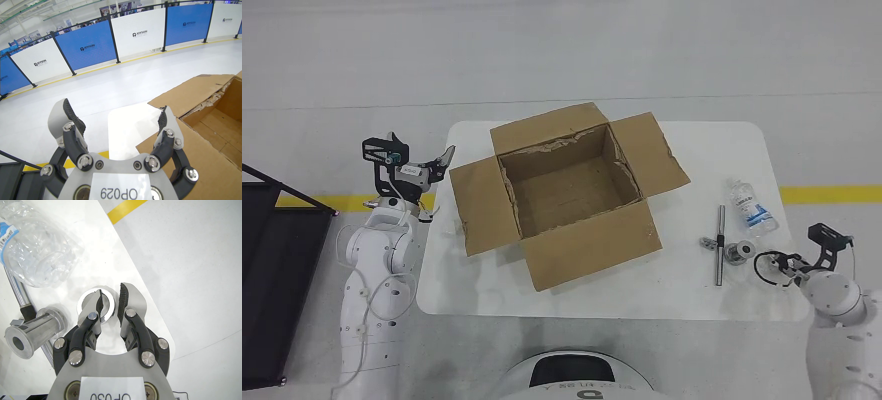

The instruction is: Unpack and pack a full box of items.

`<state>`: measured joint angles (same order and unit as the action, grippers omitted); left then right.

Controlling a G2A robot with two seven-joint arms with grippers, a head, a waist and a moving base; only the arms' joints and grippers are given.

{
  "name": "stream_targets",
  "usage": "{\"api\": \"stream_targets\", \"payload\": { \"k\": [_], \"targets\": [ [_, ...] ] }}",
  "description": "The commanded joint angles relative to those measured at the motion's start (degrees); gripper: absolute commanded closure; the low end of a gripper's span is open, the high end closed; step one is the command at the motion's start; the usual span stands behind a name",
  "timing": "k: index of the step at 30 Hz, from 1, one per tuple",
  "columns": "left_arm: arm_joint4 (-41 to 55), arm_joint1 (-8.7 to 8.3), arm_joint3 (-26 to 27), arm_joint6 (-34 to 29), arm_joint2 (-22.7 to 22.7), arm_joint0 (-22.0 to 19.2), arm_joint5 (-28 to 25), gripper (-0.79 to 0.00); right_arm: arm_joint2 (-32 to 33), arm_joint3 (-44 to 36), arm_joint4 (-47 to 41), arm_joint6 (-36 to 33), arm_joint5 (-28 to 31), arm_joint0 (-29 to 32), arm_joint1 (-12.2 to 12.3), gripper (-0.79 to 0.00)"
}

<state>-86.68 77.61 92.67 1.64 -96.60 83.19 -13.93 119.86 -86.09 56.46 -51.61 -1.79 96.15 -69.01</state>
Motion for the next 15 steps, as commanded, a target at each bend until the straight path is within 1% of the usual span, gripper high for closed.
{"api": "stream_targets", "payload": {
  "k": [1,2,3,4,8,15],
  "targets": [
    [0.0,0.00,0.0,0.0,0.0,0.0,0.0,-0.785,0.3,-0.7,-0.7,0.1,0.5,0.7,0.0,-0.172],
    [0.0,0.00,0.0,0.0,0.0,0.0,0.0,-0.785,0.4,-1.1,-1.1,0.1,0.8,1.2,0.0,-0.135],
    [0.0,0.00,0.0,0.0,0.0,0.0,0.0,-0.785,0.6,-1.5,-1.5,0.2,1.1,1.6,0.1,-0.037],
    [0.0,0.00,0.0,0.0,0.0,0.0,0.0,-0.785,0.8,-1.8,-2.0,0.2,1.4,1.9,0.1,0.000],
    [0.0,0.00,0.0,0.0,0.0,0.0,0.0,-0.785,2.4,-3.4,-5.6,0.2,3.1,3.6,0.1,0.000],
    [0.0,0.00,0.0,0.0,0.0,0.0,0.0,-0.785,7.3,-6.7,-15.9,-0.9,8.4,7.3,0.3,0.000]
  ]
}}
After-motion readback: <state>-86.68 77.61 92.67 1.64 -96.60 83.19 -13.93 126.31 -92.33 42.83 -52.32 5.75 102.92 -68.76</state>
